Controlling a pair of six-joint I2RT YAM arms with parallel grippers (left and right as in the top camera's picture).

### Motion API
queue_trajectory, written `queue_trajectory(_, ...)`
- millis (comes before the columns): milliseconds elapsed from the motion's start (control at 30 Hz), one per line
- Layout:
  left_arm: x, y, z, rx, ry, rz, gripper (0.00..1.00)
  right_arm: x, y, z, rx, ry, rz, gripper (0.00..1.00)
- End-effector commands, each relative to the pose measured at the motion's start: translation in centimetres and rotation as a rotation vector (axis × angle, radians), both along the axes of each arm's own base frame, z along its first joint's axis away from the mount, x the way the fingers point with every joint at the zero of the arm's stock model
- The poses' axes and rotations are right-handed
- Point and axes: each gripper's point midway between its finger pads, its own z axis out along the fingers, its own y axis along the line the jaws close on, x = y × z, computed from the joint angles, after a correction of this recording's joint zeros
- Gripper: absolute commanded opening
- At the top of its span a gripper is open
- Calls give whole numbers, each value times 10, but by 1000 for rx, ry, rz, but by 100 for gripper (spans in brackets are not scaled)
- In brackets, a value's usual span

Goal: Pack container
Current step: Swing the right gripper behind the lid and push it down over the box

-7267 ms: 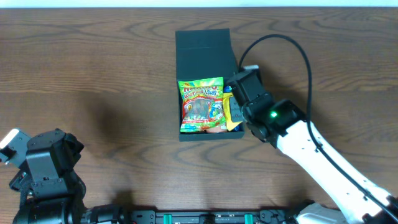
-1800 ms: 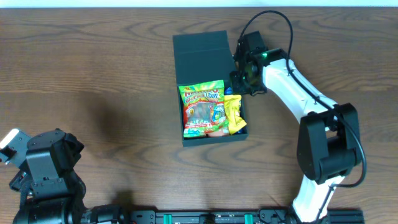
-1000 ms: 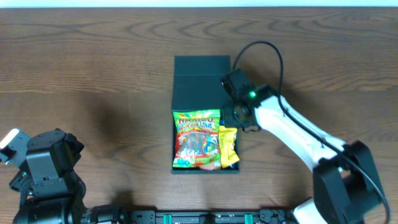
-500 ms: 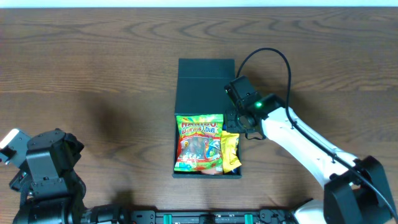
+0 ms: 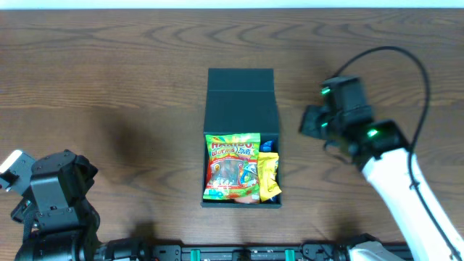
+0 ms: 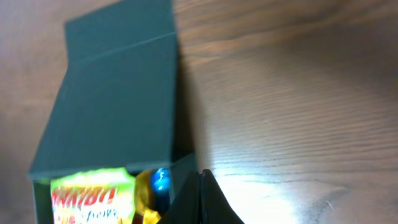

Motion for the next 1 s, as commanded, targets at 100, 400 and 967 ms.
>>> queue_trajectory(100,-2,2,4,3,-15,21,95,13,-4,-38,272,127,64,2)
queue_trajectory(400,-2,2,4,3,-15,21,95,22,40,-59,658,222,230,1)
queue_trajectory(967,-2,2,4,3,-15,21,95,19,36,-115,895,166,299,1)
